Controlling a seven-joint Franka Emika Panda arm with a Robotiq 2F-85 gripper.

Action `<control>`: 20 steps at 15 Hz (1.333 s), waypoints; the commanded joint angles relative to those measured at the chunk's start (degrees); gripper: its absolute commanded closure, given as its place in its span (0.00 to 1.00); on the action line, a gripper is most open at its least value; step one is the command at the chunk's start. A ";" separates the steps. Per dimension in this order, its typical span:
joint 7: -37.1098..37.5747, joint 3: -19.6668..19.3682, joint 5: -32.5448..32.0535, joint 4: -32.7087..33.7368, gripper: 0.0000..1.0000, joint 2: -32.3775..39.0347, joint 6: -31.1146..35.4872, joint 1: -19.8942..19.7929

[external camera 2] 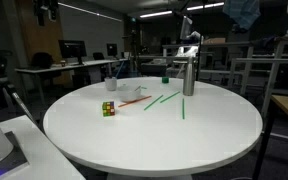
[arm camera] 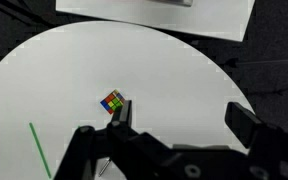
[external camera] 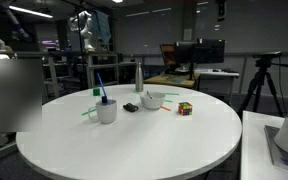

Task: Remove the bottle from the mug and put it on the table

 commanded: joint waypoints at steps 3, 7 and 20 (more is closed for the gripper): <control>0.17 -0.03 -0.61 0.50 0.00 1.40 1.27 0.22; -0.66 0.41 -1.46 1.83 0.00 5.25 4.59 0.45; -1.56 2.37 -2.51 14.52 0.00 29.04 9.06 2.25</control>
